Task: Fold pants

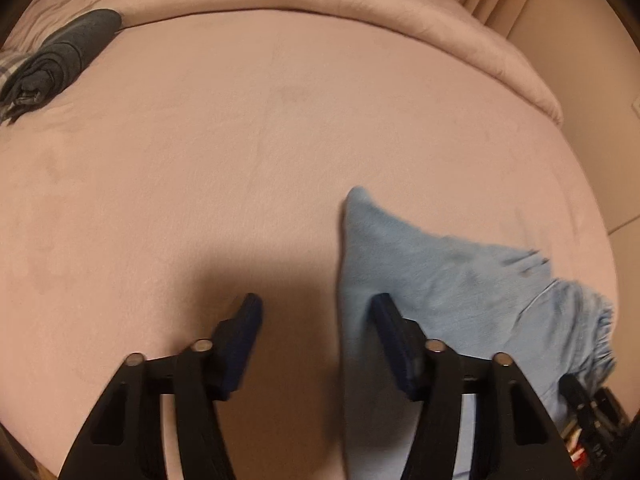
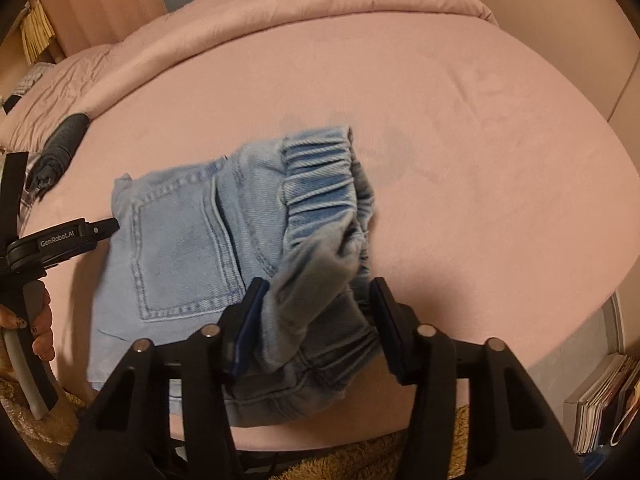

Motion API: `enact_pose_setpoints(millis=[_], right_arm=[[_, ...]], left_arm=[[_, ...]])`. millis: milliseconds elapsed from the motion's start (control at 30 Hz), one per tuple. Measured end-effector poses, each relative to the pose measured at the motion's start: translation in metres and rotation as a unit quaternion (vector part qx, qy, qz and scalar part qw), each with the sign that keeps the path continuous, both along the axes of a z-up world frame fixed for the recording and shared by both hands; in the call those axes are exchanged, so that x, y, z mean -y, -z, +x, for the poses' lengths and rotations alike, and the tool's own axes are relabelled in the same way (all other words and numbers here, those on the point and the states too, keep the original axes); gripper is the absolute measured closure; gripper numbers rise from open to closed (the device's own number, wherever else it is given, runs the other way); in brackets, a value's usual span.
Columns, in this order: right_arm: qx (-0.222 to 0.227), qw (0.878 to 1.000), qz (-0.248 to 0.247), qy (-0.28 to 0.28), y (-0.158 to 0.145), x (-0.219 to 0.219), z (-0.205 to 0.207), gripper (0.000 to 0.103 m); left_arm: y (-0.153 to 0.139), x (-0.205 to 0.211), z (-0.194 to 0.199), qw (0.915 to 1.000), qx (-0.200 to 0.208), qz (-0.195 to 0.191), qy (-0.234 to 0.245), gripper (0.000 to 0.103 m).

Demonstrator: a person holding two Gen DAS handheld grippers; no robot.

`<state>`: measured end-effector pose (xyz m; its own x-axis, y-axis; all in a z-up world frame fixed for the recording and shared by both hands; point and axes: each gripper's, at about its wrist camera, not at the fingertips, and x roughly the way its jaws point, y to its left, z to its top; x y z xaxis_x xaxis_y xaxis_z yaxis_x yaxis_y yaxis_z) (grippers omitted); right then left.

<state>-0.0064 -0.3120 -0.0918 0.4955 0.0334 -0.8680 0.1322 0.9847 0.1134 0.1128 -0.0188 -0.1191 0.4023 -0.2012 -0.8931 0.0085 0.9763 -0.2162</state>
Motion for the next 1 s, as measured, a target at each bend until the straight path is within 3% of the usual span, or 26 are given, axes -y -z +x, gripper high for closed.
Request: enact_pose_setpoints(millis=[333,600,1000], right_arm=[[-0.008,1.0,-0.012,0.001,0.006,-0.001,0.004,0.053],[-0.011,1.0,-0.006,0.005,0.015,0.002,0.002,0.049],[-0.013,1.0,0.003,0.009,0.02,0.007,0.002,0.048]], left_arm=[[0.012,0.005,0.018,0.9997,-0.023,0.008,0.002,0.042],[0.012,0.013,0.022,0.9995,-0.009,0.031,0.003,0.038],[0.011,0.01,0.011,0.9996,0.0,0.028,0.005,0.037]])
